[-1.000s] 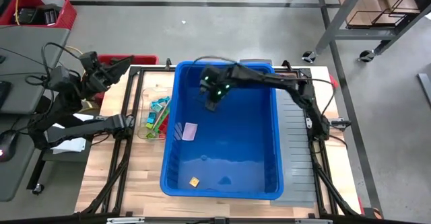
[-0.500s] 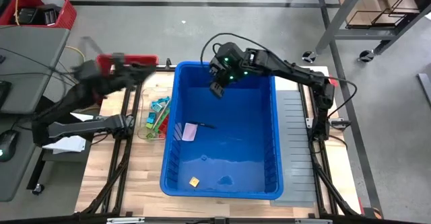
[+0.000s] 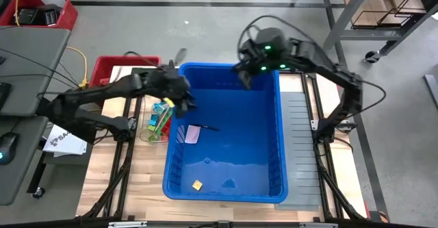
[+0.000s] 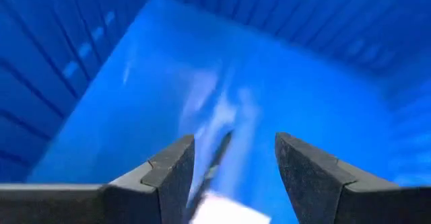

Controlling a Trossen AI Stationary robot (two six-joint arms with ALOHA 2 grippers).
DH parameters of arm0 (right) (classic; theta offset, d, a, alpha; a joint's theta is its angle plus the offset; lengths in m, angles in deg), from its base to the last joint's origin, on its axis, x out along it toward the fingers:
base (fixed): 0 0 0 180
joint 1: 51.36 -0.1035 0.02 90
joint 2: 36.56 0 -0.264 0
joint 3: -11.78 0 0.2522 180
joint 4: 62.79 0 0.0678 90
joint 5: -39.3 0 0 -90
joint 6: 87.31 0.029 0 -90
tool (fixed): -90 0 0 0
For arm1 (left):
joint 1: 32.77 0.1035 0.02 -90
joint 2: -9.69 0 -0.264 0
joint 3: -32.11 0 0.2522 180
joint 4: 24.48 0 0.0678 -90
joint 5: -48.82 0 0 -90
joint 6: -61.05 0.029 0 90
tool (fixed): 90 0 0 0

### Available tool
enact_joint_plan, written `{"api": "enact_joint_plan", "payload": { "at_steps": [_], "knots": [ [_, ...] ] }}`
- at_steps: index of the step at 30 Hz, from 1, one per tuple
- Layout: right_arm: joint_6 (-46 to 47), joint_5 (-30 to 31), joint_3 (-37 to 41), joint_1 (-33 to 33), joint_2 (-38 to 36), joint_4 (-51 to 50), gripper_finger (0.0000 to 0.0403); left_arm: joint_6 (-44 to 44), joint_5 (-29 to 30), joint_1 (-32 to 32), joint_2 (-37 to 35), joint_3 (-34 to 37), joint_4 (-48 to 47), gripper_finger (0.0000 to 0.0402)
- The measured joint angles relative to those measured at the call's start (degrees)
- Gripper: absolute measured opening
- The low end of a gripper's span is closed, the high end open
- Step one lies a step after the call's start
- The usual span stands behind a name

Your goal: Sort blocks

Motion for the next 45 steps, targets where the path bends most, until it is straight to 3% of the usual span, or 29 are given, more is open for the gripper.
{"api": "enact_joint_plan", "payload": {
  "at_steps": [9, 13, 21, 28, 35, 38, 42, 45],
  "knots": [
    [5.98, 8.99, -0.01, 0.00, -5.77, -3.67, 0.0000, 25.29, 1.47, -7.42, 18.91, -10.83, -10.12, 0.0202],
    [7.47, 9.11, 0.09, -0.03, -5.71, -5.36, 0.0000, 30.58, 8.99, -11.01, 27.61, -14.09, -10.78, 0.0202],
    [7.59, 9.14, 0.09, -0.04, -5.59, -5.78, 0.0000, 31.11, 16.25, -13.61, 41.25, -18.38, -13.45, 0.0202],
    [7.63, 9.07, 0.10, -0.04, -5.58, -5.98, 0.0000, 30.79, 15.81, -12.98, 47.96, -18.66, -15.21, 0.0202],
    [10.23, 9.03, 0.12, -0.04, -5.58, -6.02, 0.0000, 29.77, 10.46, -11.33, 51.92, -18.95, -14.65, 0.0200],
    [10.45, 8.98, 0.12, -0.04, -5.58, -6.00, 0.0000, 31.82, 9.96, -11.48, 52.32, -18.97, -13.65, 0.0163],
    [10.45, 8.98, 0.12, -0.04, -5.58, -6.00, 0.0000, 30.59, 8.35, -12.10, 52.35, -18.84, -11.90, 0.0031],
    [10.45, 8.96, 0.12, -0.04, -5.58, -6.00, 0.0000, 27.91, 6.02, -11.96, 52.27, -18.84, -9.63, 0.0019]
  ]
}}
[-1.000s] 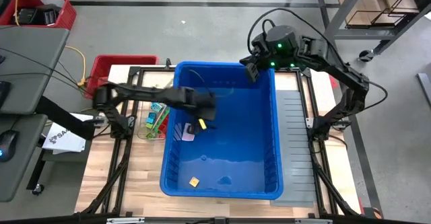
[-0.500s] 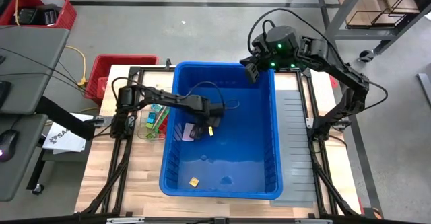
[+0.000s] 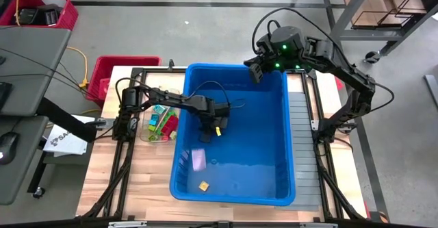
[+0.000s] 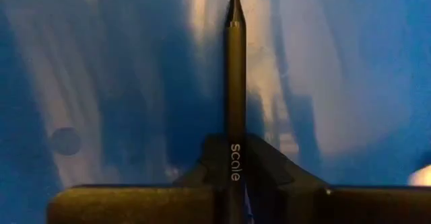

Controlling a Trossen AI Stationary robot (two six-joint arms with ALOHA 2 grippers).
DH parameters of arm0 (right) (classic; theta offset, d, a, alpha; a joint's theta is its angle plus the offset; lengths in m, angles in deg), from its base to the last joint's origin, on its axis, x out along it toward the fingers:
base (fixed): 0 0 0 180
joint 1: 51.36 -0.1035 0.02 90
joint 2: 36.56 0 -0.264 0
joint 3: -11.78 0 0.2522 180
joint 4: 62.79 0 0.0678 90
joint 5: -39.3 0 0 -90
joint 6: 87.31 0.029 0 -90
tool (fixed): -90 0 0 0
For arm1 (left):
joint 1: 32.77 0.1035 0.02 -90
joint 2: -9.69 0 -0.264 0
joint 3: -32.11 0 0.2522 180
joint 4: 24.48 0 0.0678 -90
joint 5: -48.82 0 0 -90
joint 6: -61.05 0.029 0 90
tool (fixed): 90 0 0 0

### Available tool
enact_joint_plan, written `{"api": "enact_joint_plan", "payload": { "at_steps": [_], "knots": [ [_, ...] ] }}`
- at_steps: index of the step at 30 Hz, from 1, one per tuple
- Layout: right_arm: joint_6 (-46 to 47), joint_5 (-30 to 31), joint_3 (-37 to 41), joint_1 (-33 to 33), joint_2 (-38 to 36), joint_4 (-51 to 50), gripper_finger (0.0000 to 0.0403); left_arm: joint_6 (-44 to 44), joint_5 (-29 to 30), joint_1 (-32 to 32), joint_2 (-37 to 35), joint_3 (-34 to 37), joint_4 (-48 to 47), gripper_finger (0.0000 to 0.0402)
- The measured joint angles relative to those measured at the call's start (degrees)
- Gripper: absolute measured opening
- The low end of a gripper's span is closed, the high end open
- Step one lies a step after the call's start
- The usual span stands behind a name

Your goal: Sort blocks

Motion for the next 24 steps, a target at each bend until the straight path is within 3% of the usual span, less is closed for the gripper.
{"api": "enact_joint_plan", "payload": {
  "at_steps": [7, 11, 17, 20, 24],
  "knots": [
    [0.00, 0.00, 0.00, 0.00, 0.04, 0.21, 0.0000, -2.75, -2.15, 0.21, -6.91, -0.81, 0.22, 0.0014],
    [-0.32, 2.82, 0.00, -0.03, -0.21, 0.26, 0.0000, -2.67, -5.57, 0.40, -16.59, -1.54, 0.69, 0.0014],
    [-1.96, 7.08, 0.00, 0.43, -1.27, 0.46, 0.0000, -8.84, -3.99, 1.76, -33.25, -1.50, 0.43, 0.0014],
    [-1.97, 7.17, 0.00, 1.21, -1.31, 0.43, 0.0000, -14.56, 2.75, 2.75, -41.79, -1.50, 0.57, 0.0014],
    [-2.48, 7.23, 0.00, 2.01, -1.29, 0.42, 0.0000, -23.69, 17.83, 4.14, -52.19, 0.43, -1.08, 0.0014]
  ]
}}
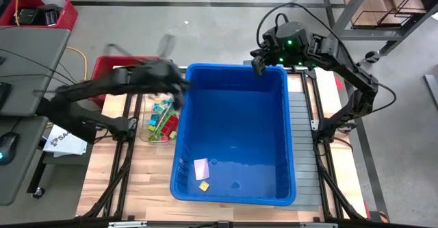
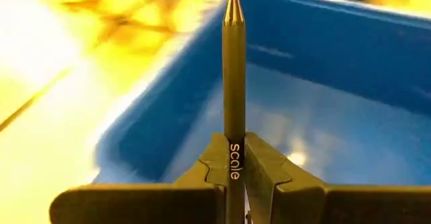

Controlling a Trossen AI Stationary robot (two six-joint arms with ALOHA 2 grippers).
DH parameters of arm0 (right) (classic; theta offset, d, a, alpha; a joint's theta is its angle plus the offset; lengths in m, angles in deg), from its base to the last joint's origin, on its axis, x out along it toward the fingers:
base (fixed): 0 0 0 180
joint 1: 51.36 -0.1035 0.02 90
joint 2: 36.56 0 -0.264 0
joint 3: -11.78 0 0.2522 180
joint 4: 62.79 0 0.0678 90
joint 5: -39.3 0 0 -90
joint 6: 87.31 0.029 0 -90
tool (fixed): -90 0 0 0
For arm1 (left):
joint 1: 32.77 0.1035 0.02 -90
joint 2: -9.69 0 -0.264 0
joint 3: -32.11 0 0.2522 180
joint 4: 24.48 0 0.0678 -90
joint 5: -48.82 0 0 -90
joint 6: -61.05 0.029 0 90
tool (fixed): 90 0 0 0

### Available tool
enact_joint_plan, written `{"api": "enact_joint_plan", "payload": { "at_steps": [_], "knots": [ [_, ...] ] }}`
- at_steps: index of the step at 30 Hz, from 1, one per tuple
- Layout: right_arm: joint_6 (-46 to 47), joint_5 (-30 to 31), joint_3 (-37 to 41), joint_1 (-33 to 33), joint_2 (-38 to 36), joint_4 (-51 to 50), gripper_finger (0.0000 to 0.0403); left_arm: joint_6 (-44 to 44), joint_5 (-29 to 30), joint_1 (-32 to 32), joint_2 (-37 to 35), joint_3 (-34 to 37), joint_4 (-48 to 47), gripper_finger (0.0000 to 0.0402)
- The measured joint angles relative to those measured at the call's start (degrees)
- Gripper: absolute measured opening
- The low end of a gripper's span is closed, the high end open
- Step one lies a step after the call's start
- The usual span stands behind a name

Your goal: Sort blocks

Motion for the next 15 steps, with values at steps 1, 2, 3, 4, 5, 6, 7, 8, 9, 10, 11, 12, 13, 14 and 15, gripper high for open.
{"api": "enact_joint_plan", "payload": {
  "at_steps": [1, 2, 3, 4, 5, 6, 7, 8, 9, 10, 11, 12, 13, 14, 15],
  "knots": [
    [-0.55, -0.02, 0.00, 0.26, 0.04, 0.00, 0.0000, -3.08, 3.87, 0.74, -2.80, 1.29, -1.57, 0.0014],
    [-0.82, 0.00, 0.00, 0.41, 0.09, 0.00, 0.0000, -6.36, 7.13, 1.66, -5.45, 3.00, -3.77, 0.0013],
    [-0.92, 0.00, 0.00, 0.58, 0.12, 0.00, 0.0000, -9.95, 9.57, 2.49, -7.99, 5.16, -6.29, 0.0013],
    [-0.94, 0.00, 0.00, 0.68, 0.15, 0.00, 0.0000, -14.24, 11.17, 3.39, -10.59, 7.54, -8.61, 0.0013],
    [-0.88, 0.00, 0.00, 0.68, 0.15, -0.02, 0.0000, -18.54, 11.96, 4.10, -13.11, 10.17, -10.07, 0.0013],
    [-0.87, 0.01, 0.00, 0.68, 0.15, 0.00, 0.0000, -23.32, 11.91, 4.69, -15.45, 12.99, -10.88, 0.0013],
    [-1.02, 0.02, 0.00, 0.68, 0.15, 0.00, 0.0000, -27.99, 11.11, 5.13, -17.90, 15.86, -11.33, 0.0013],
    [-1.14, 0.07, 0.00, 0.68, 0.15, 0.00, 0.0000, -32.12, 9.81, 5.43, -20.30, 18.64, -11.12, 0.0013],
    [-1.45, 0.07, 0.00, 0.68, 0.15, 0.00, 0.0000, -35.86, 8.43, 5.67, -22.28, 21.58, -10.38, 0.0013],
    [-1.58, 0.07, 0.00, 0.68, 0.15, 0.00, 0.0000, -39.38, 7.07, 5.77, -23.87, 24.35, -9.92, 0.0013],
    [-1.63, 0.05, 0.00, 0.68, 0.15, 0.00, 0.0000, -42.69, 5.79, 5.72, -24.97, 27.22, -9.95, 0.0013],
    [-1.56, 0.05, 0.00, 0.68, 0.15, 0.00, 0.0000, -45.59, 4.24, 5.66, -25.54, 30.24, -10.10, 0.0013],
    [-1.36, 0.04, 0.00, 0.68, 0.15, 0.00, 0.0000, -48.29, 2.53, 5.41, -25.89, 33.19, -10.41, 0.0013],
    [-0.87, 0.05, 0.00, 0.68, 0.15, 0.00, 0.0000, -50.65, 0.77, 5.18, -26.02, 36.02, -10.28, 0.0013],
    [-0.66, 0.05, 0.00, 0.68, 0.15, 0.00, 0.0000, -52.71, -0.53, 4.97, -26.21, 38.46, -10.26, 0.0013]
  ]
}}
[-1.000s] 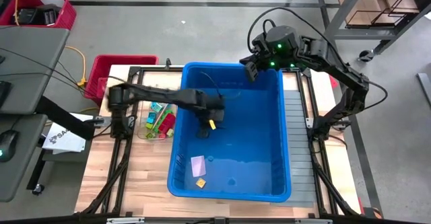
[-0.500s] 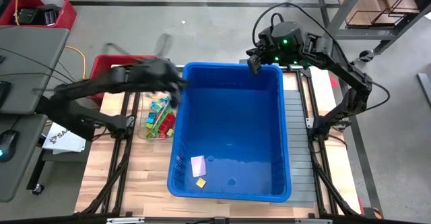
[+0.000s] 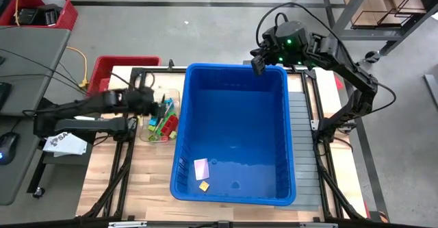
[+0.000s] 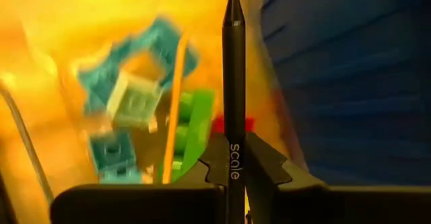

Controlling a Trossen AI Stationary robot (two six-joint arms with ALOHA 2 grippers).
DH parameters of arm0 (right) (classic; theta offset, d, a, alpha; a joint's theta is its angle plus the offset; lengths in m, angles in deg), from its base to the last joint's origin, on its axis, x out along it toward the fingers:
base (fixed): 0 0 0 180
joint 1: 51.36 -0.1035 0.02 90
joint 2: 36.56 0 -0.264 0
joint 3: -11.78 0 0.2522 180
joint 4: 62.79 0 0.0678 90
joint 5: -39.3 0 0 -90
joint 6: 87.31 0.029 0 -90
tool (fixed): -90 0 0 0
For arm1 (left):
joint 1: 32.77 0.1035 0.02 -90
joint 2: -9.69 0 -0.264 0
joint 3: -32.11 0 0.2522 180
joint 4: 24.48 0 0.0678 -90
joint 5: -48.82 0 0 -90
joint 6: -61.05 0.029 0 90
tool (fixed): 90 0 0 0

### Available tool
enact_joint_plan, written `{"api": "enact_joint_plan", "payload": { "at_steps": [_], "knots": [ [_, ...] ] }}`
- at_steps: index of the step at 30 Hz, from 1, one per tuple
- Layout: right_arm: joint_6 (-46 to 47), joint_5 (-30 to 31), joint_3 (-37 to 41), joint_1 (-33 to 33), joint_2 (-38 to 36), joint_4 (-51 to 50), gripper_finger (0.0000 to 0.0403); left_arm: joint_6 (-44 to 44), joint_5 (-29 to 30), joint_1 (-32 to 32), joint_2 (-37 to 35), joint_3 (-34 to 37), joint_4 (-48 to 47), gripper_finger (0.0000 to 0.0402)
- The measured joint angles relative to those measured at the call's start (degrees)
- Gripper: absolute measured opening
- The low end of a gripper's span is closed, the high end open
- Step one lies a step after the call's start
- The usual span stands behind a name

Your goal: Sort blocks

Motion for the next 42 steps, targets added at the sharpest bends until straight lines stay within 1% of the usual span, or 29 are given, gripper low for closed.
{"api": "enact_joint_plan", "payload": {
  "at_steps": [3, 4, 6, 12, 15, 16, 17, 21, 22, 24, 27, 29, 31, 33, 35, 36, 39, 42],
  "knots": [
    [0.13, -0.02, 0.00, 0.00, 0.00, 0.00, 0.0000, -4.33, -3.51, -0.37, -0.25, 5.10, 1.79, 0.0015],
    [0.12, -0.01, 0.00, 0.00, 0.00, -0.02, 0.0000, -4.93, -4.63, -0.44, -0.08, 5.85, 1.87, 0.0024],
    [0.13, -0.03, 0.00, -0.05, 0.00, -0.24, 0.0000, -4.49, -5.69, -0.62, -0.21, 6.20, 1.80, 0.0053],
    [0.13, -0.04, 0.00, -0.05, 0.00, -0.44, 0.0000, 0.82, -5.92, -0.60, -0.64, 4.18, 1.87, 0.0163],
    [0.13, -0.19, 0.00, -0.07, 0.00, -0.44, 0.0000, 1.33, -5.97, -0.58, -0.62, 2.81, 1.69, 0.0205],
    [0.13, -1.66, 0.00, -0.07, 0.00, -0.44, 0.0000, 1.48, -6.19, -0.58, -0.62, 2.02, 1.92, 0.0216],
    [0.17, -4.63, 0.00, -0.05, 0.00, -0.44, 0.0000, 2.34, -6.89, -0.58, -0.73, 1.08, 2.60, 0.0225],
    [2.20, -20.99, -0.04, -1.17, 0.98, -2.18, 0.0000, 10.48, -11.78, -1.46, -2.13, -3.38, 11.33, 0.0236],
    [2.93, -23.47, -0.07, -2.11, 1.75, -3.88, 0.0000, 11.55, -12.40, -2.07, -2.42, -4.56, 12.93, 0.0234],
    [2.89, -24.19, -0.05, -5.04, 3.77, -7.92, 0.0000, 13.24, -12.47, -3.69, -2.46, -6.89, 12.57, 0.0225],
    [2.17, -19.28, 0.00, -10.12, 8.07, -13.31, 0.0000, 13.71, -12.61, -7.89, -1.92, -8.54, 6.59, 0.0193],
    [2.51, -15.39, 0.00, -12.86, 11.65, -14.90, 0.0000, 12.48, -13.96, -11.74, -1.60, -8.58, 4.24, 0.0163],
    [2.91, -15.19, 0.00, -14.71, 15.96, -14.73, 0.0000, 11.24, -14.45, -16.14, -0.92, -8.55, 3.09, 0.0129],
    [3.16, -18.36, 0.01, -15.97, 20.63, -12.54, 0.0000, 9.81, -13.89, -20.80, 0.12, -8.58, 1.95, 0.0086],
    [3.18, -21.89, 0.02, -16.98, 25.25, -8.99, 0.0000, 8.47, -11.98, -25.49, 1.73, -8.58, 1.14, 0.0032],
    [3.01, -23.53, 0.02, -17.49, 27.36, -7.64, 0.0000, 7.72, -10.98, -27.63, 2.74, -8.58, 1.05, 0.0016],
    [1.97, -27.13, 0.02, -18.91, 32.95, -6.75, 0.0000, 3.60, -8.80, -33.74, 5.67, -8.58, 2.04, 0.0010],
    [-1.73, -31.80, 0.09, -20.32, 36.89, -7.70, 0.0000, 0.74, -7.08, -40.25, 8.59, -8.58, 4.79, 0.0002]
  ]
}}
